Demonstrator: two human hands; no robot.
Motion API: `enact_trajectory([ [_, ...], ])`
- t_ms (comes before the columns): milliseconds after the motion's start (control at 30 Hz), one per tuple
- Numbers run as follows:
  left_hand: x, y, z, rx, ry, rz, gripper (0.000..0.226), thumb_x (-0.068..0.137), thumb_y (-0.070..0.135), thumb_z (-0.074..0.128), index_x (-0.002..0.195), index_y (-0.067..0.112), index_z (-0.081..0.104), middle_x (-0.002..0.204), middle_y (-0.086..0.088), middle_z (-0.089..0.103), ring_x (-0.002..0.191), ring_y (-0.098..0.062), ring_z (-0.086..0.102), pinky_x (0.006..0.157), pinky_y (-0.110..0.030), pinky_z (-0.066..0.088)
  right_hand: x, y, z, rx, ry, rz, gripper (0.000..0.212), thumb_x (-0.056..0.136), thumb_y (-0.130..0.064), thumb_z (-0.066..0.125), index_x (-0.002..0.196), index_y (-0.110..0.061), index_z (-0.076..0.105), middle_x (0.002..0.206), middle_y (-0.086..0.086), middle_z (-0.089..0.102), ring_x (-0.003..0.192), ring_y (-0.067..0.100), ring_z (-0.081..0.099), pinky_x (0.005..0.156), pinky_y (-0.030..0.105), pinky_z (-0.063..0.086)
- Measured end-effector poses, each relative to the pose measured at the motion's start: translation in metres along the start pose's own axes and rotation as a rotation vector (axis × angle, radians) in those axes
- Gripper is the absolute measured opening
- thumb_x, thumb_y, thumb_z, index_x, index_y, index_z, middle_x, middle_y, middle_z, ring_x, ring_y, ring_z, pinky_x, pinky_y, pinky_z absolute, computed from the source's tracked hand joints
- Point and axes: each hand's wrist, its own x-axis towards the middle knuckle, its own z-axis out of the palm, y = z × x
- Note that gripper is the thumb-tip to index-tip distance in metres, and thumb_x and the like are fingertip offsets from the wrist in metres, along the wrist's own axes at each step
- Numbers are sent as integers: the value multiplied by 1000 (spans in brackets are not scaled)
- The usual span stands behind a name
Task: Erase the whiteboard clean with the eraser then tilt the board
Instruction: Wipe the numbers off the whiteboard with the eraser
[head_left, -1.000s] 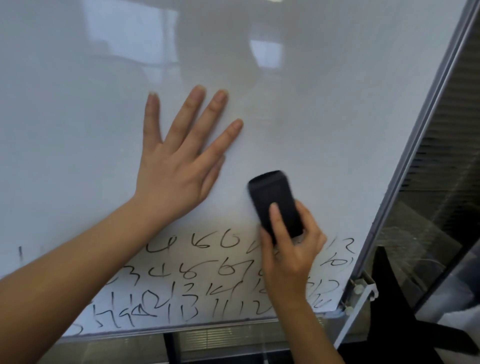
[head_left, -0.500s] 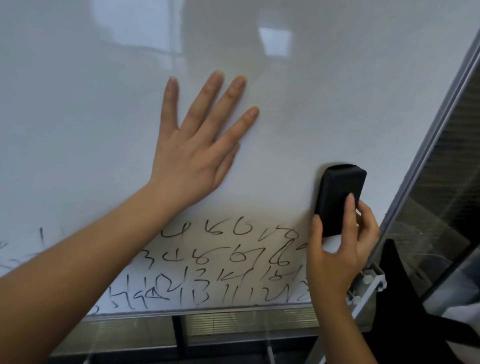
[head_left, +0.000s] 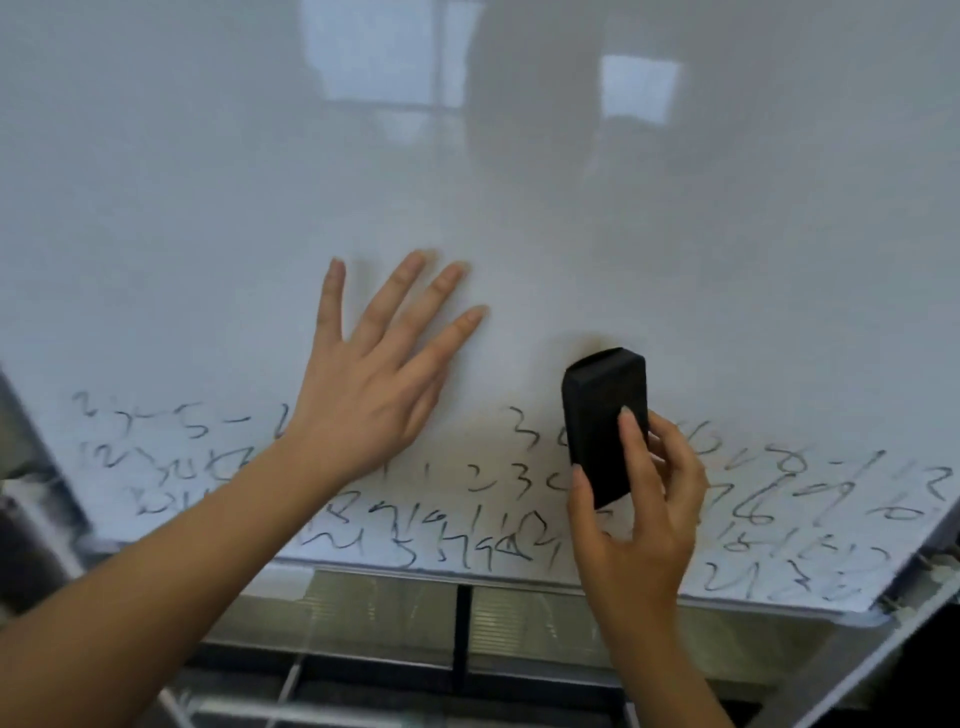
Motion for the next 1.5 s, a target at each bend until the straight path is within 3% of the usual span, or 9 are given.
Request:
enact_trajectory([
  [167, -61, -68, -31, 41, -75, -70, 56, 94, 14, 51, 148, 17, 35, 155, -14, 32, 145, -34, 22, 113, -68, 10, -21, -67, 52, 38, -87, -36, 58, 82, -19, 65, 135, -19, 41, 133, 11, 40, 115, 23, 43, 91, 33, 46],
  [400, -134, -162, -57, 122, -177, -117, 61, 90, 15, 48, 150, 17, 33, 158, -13, 27, 147, -34, 19, 115, -65, 5, -38, -135, 112, 15, -236, -223, 56, 83, -21, 65, 134, -18, 44, 130, 9, 43, 107, 22, 43, 90, 25, 39],
  [600, -152, -198, -51, 144, -210, -151, 68, 88, 13, 52, 151, 19, 28, 159, -13, 24, 147, -34, 20, 113, -66, 13, -34, -149, 143, -25, -372, -414, 61, 79, -12, 71, 134, -16, 45, 126, 17, 52, 104, 31, 52, 89, 32, 43],
  [733, -154, -224, -49, 174, -205, -201, 70, 87, 10, 50, 152, 19, 25, 159, -14, 21, 147, -35, 19, 114, -65, 15, -21, -150, 164, -75, -435, -584, 41, 82, -9, 68, 122, -8, 64, 122, 23, 59, 104, 34, 54, 83, 45, 52],
  [833, -155, -244, -49, 219, -195, -192, 77, 82, 0, 55, 152, 17, 27, 159, -15, 20, 147, -35, 19, 115, -63, 16, -14, -152, 180, -64, -475, -715, 33, 85, -11, 59, 117, -8, 68, 123, 22, 60, 109, 31, 49, 83, 45, 52],
  [933, -161, -256, -47, 221, -202, -200, 84, 78, -8, 60, 152, 16, 29, 159, -16, 19, 147, -36, 19, 115, -61, 17, -18, -156, 197, -65, -492, -813, 39, 77, -4, 72, 115, -7, 69, 123, 23, 60, 108, 30, 48, 84, 43, 51],
  [1133, -159, -275, -26, 110, -98, -54, 77, 82, -1, 62, 151, 15, 31, 157, -17, 24, 145, -36, 23, 116, -59, 18, -35, -173, 230, -145, -516, -799, 51, 70, -3, 79, 119, -8, 67, 127, 23, 58, 110, 33, 51, 84, 45, 51],
  [1333, -158, -294, 3, -23, 26, 84, 69, 92, 5, 54, 152, 18, 22, 159, -8, 15, 146, -27, 10, 118, -55, 8, -57, -187, 266, -293, -488, -952, 57, 83, -5, 66, 135, -10, 43, 138, 23, 39, 117, 35, 47, 96, 46, 43],
  [1500, -159, -291, 11, -94, 120, 83, 66, 89, -2, 56, 147, 14, 30, 153, -23, 33, 143, -39, 24, 116, -59, 10, -59, -190, 284, -314, -377, -941, 45, 89, -5, 63, 133, -6, 52, 134, 26, 50, 116, 38, 49, 94, 50, 44],
])
